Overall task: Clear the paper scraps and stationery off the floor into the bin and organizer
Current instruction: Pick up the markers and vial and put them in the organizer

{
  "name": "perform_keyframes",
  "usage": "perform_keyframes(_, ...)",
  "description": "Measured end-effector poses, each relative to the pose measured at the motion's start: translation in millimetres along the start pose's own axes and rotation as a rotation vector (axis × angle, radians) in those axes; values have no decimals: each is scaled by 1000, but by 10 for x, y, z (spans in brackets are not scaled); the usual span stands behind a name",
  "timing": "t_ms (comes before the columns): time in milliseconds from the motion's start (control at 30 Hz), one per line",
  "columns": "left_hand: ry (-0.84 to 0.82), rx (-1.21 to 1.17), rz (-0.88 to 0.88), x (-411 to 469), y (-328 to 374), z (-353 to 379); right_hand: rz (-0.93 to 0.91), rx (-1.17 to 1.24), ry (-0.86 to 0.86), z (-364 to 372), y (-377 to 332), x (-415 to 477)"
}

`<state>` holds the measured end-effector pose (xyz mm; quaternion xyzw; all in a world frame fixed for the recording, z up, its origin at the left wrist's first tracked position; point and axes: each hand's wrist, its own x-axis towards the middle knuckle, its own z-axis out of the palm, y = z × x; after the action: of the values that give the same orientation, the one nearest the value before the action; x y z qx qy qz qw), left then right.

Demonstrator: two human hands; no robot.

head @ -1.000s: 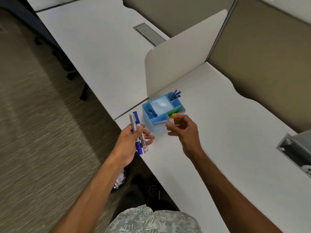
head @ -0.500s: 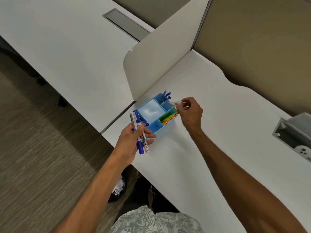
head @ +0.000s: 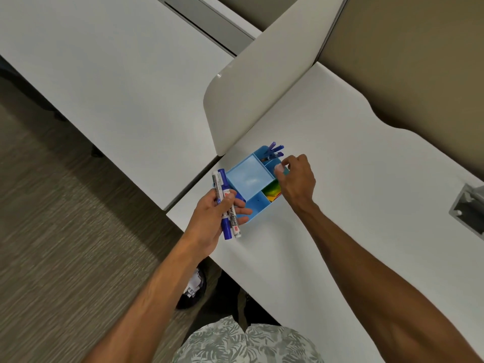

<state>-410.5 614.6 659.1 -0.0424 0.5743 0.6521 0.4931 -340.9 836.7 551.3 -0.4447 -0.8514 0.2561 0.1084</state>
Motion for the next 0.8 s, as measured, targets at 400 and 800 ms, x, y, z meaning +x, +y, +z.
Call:
perform_keyframes(400, 3, 10, -19, 2, -4, 34, -41, -82, -55, -11, -52, -6)
perform_keyframes(800, -69, 66, -25, -173, 58, 72, -82, 766, -697, -741, -972, -460)
